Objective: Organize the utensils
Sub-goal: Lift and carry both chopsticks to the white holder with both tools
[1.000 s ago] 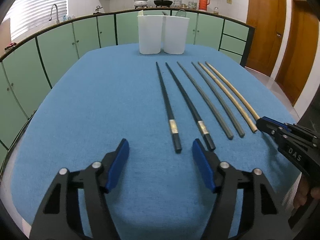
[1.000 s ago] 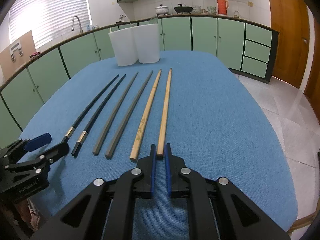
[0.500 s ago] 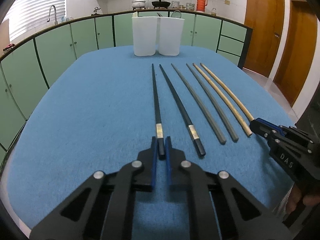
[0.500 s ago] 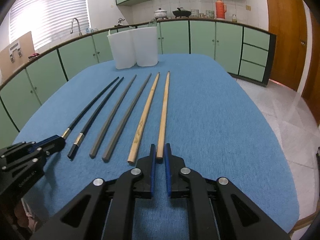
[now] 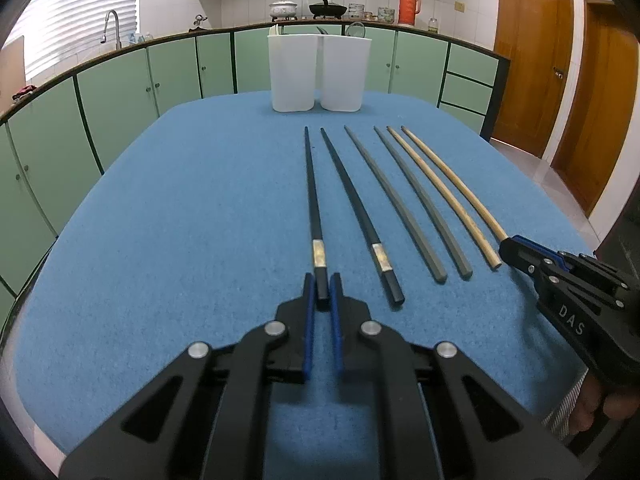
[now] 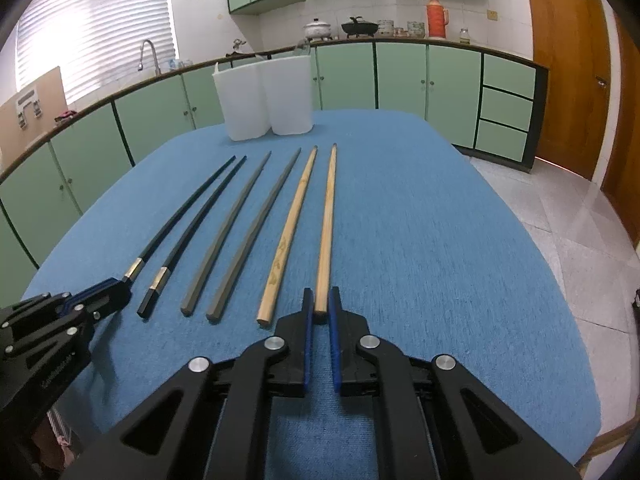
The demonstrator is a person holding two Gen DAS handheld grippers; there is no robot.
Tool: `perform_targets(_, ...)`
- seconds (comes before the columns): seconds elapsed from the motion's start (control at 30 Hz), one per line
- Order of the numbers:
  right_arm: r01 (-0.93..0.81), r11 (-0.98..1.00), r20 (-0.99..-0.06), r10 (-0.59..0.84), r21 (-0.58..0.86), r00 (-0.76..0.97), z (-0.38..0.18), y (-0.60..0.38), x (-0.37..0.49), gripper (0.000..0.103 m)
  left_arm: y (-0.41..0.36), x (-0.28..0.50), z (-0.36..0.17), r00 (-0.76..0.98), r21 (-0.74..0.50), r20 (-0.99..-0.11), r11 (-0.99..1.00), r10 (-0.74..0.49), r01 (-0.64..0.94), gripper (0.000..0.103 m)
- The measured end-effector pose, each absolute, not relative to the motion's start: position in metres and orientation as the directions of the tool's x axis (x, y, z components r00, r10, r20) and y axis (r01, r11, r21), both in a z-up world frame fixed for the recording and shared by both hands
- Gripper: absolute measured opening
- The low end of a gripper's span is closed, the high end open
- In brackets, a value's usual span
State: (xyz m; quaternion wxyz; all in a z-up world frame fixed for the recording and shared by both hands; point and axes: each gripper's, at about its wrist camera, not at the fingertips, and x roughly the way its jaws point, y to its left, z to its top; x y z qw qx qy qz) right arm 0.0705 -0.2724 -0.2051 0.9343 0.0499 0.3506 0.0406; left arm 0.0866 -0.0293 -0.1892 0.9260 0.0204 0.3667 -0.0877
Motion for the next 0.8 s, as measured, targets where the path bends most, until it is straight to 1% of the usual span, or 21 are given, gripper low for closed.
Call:
perform_targets(0.17,-0.048,0.992,-0.648,0.115,0.12,0.753,-0.191,-0.278,0.066,0.007,-0.024,0.086,-0.178,0.715,-0.023,-0.683,0.983,-0.15,0.183,0.006)
perform_targets(0.33,-0.065,0.992,-0.606,0.12,0.112,0.786,-0.161,-0.288,0.06,0.007,-0.018,0.08,-0.144,0.766,0.023,-0.63,0.983,-0.127,0.182,0.006)
perform_targets(0.6,-0.098,0.989,-0.524,0.143,0.114,0.84,-0.094,-0.302,0.063,0.007,-0.01,0.083,-0.073,0.846,0.046,-0.517,0.983,-0.127,0.176,0.006)
perform_targets(0.7,-0.09,0.988,-0.522,0.141,0.122,0.841,-0.069,-0.308,0.073,0.007,-0.009,0.09,-0.047,0.861,0.063,-0.491,0.981,-0.129,0.183,0.006)
perform_targets(0.8,-0.087,0.985,-0.521,0.152,0.147,0.84,-0.045,-0.314,0.084,0.007,-0.008,0.1,-0.025,0.866,0.05,-0.478,0.98,-0.147,0.193,0.006)
